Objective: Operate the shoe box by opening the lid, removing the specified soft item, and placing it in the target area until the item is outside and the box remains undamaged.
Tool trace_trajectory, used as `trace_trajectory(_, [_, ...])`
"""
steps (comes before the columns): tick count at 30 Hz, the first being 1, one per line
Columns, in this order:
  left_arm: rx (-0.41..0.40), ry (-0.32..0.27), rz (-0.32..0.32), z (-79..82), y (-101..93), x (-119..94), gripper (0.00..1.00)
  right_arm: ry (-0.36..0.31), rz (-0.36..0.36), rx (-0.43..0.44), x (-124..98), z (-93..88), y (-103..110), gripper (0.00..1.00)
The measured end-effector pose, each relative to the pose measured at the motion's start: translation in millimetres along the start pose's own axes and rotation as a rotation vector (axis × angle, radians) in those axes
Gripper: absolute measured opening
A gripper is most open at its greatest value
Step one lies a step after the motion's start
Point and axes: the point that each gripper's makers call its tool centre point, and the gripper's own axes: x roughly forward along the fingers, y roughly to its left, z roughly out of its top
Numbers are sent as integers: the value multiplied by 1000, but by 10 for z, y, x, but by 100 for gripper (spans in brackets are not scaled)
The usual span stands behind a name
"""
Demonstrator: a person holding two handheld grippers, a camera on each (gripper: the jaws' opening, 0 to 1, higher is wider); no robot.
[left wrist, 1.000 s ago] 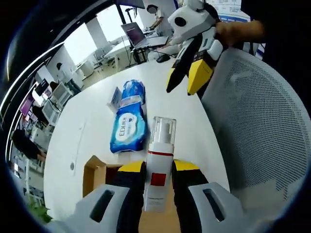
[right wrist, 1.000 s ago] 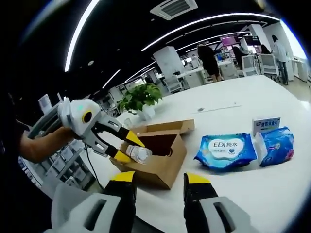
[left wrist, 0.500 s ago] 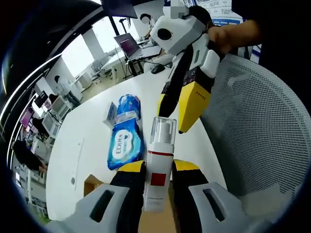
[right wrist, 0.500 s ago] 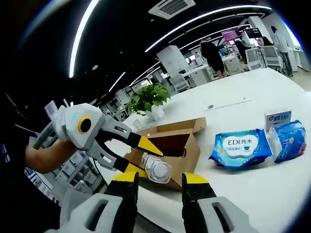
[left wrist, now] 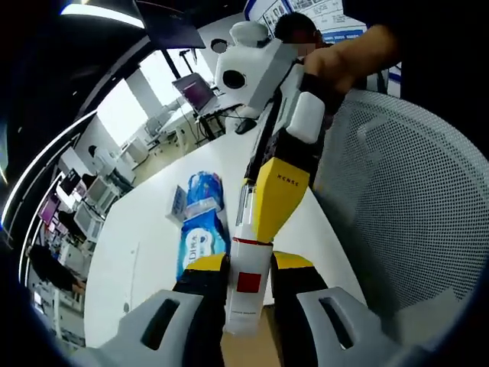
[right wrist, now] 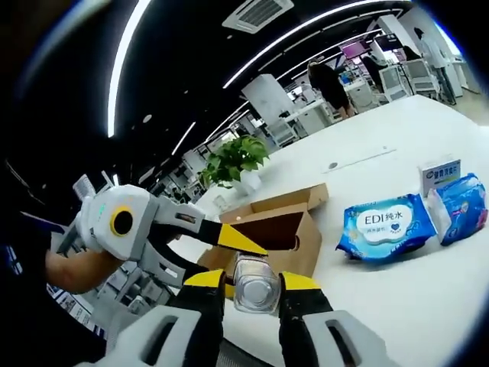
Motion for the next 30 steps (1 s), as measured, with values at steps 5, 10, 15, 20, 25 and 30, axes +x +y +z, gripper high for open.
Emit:
trace_trajectory(5, [3,-3,17,-5,-9,17,21,8,-14,4,-3,-29,-45,19])
trace_trajectory(10, [7,-8,33,-9,-13,23,21,8,-10,3,-10,-33,-38,18])
trace_trajectory(15, [-8,-16,40,-23,-20,23,21,20,-11,-16,-2,-46,-29,17])
trace_trajectory(20, [-28,-31,48,-20,-9,12,22,26,-12,-39,6,-38,-11,17])
trace_trajectory(25, [-31,-53,57,7,16,-8,23,17,-8,-33,-7,-3,-6,17])
trace_trajectory(30, [-32,-60,57,34,17,-10,23,21,-2,-34,-5,31,2,17])
